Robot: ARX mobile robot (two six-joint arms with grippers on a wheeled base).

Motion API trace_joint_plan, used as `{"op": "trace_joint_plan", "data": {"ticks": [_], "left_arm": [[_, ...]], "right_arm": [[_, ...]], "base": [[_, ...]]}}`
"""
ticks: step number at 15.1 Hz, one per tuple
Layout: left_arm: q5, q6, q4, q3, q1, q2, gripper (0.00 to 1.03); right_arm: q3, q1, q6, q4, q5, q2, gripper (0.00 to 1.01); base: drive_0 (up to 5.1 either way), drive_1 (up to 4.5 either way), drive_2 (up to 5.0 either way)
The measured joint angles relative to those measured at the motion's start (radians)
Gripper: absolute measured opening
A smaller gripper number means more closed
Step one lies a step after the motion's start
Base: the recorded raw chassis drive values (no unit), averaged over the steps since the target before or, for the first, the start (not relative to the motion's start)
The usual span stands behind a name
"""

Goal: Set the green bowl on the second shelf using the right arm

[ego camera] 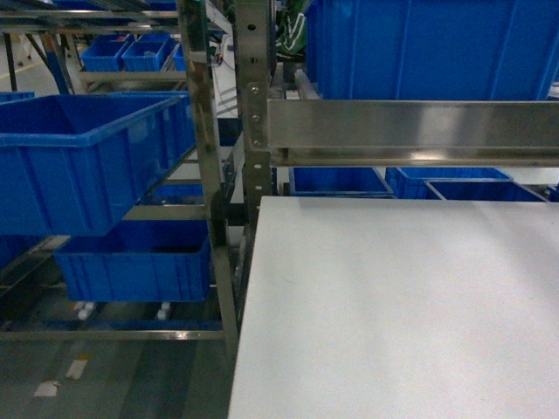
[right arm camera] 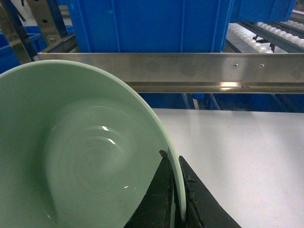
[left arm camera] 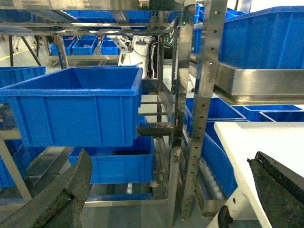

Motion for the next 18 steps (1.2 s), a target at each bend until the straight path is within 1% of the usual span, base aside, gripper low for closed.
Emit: {"op": "trace_joint_plan", "data": {"ticks": [18], "left_arm": [[0.000, 0.000, -0.001, 0.000, 0.000, 0.000, 0.98]], "right_arm": [[-0.001, 0.000, 0.000, 0.002, 0.002, 0.000, 0.02]], "base": [[-4.9, 2.43, 2.4]]}}
